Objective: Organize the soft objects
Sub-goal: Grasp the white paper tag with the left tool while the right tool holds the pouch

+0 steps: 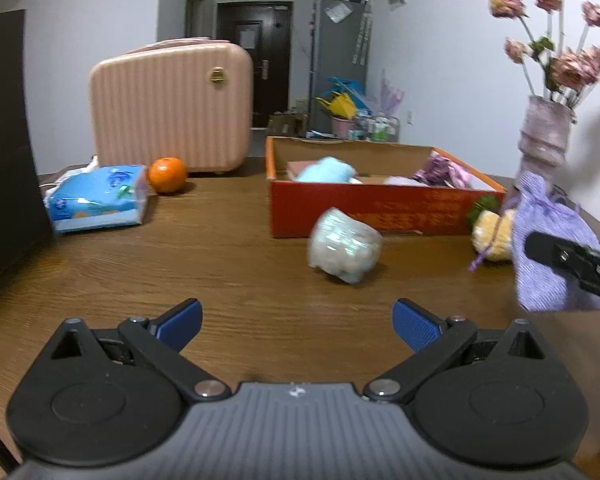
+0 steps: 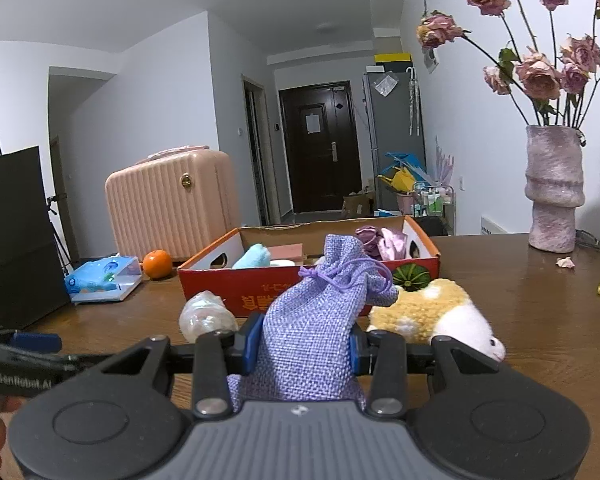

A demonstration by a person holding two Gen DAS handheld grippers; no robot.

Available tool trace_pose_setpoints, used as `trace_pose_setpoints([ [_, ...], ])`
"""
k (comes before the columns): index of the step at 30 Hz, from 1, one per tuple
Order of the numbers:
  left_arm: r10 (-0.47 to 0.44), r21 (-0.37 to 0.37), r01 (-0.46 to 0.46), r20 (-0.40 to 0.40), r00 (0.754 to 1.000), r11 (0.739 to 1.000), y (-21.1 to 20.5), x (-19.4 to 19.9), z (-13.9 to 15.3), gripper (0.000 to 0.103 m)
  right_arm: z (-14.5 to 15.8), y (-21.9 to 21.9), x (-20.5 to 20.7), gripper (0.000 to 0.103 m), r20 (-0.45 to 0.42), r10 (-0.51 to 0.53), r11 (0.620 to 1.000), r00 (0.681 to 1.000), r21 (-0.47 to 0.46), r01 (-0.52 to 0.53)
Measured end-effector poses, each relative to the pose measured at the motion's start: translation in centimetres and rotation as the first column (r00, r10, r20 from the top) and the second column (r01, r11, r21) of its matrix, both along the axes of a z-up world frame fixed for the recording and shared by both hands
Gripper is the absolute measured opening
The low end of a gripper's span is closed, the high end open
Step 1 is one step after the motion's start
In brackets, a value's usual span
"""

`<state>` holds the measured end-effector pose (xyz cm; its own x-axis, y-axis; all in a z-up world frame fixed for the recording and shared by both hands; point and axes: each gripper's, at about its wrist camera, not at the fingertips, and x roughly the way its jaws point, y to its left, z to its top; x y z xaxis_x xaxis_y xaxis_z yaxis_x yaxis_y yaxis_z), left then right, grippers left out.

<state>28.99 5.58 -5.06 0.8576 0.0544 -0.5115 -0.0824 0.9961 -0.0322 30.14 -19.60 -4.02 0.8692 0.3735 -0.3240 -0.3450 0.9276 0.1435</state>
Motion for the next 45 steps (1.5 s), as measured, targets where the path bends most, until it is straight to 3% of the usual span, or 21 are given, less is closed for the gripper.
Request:
trace_pose_setpoints([
  [16,-0.093,0.045,0.098,-0.086,0.992,0.994,-5.8,-1.5,-1.9,0.102,-0.2,-2.2,-1.7,0.04,0.008,-0.02,1.0,1.0,0.012,0.02],
  [21,-0.099,0.052,0.105,-0.102,0.99,0.993,-6.4,-1.6,-2.2,0.089,-0.3,-2.2,-1.9,0.04,0.005,-0.015,1.0,1.0,0.007,0.015],
  [34,-0.158,0.02,0.163,-0.148,0.976,0.986,-6.9,-1.2,-2.8,0.025,-0.5,-1.9,-1.9,0.04,-0.003,-0.006,1.0,1.0,-0.006,0.006],
  [45,-0.19,0.002,0.192,-0.136,0.972,0.981,-6.9,-1.5,-2.7,0.02,-0.6,-1.6,-1.7,0.04,-0.01,-0.001,1.0,1.0,-0.016,0.001],
])
